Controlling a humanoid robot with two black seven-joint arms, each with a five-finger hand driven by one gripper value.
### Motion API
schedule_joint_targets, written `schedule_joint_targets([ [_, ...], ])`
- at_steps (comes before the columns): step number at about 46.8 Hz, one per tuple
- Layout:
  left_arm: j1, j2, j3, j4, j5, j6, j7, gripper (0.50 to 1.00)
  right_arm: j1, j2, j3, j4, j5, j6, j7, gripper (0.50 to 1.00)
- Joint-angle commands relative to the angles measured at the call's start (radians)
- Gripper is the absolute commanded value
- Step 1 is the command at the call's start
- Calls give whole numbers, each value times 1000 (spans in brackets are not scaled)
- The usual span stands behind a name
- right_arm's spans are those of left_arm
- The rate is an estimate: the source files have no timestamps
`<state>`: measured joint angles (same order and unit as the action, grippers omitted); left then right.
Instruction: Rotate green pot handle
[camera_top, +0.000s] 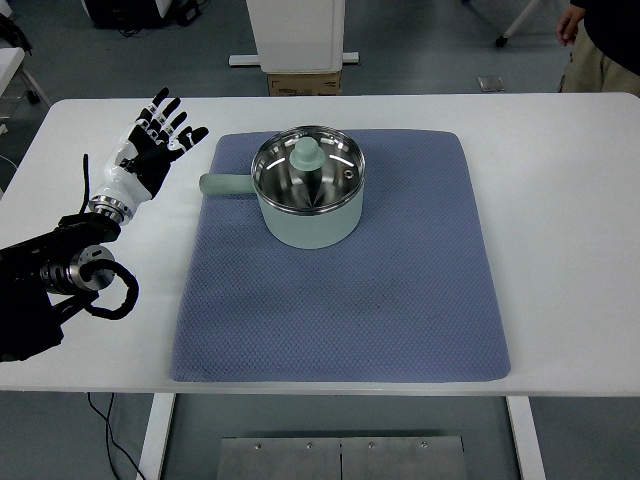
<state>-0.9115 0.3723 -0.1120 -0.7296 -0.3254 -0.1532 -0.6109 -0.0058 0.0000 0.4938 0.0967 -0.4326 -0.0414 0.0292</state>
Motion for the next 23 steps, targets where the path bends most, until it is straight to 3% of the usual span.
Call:
schedule_joint_targets([
  [1,0,-1,-8,7,0,-2,0,1000,0,0,0,0,0,0,0,1000],
  [14,2,-16,-29,45,9,-6,0,1000,0,0,0,0,0,0,0,1000],
  [23,2,-61,-32,124,12,-42,0,1000,0,0,0,0,0,0,0,1000],
])
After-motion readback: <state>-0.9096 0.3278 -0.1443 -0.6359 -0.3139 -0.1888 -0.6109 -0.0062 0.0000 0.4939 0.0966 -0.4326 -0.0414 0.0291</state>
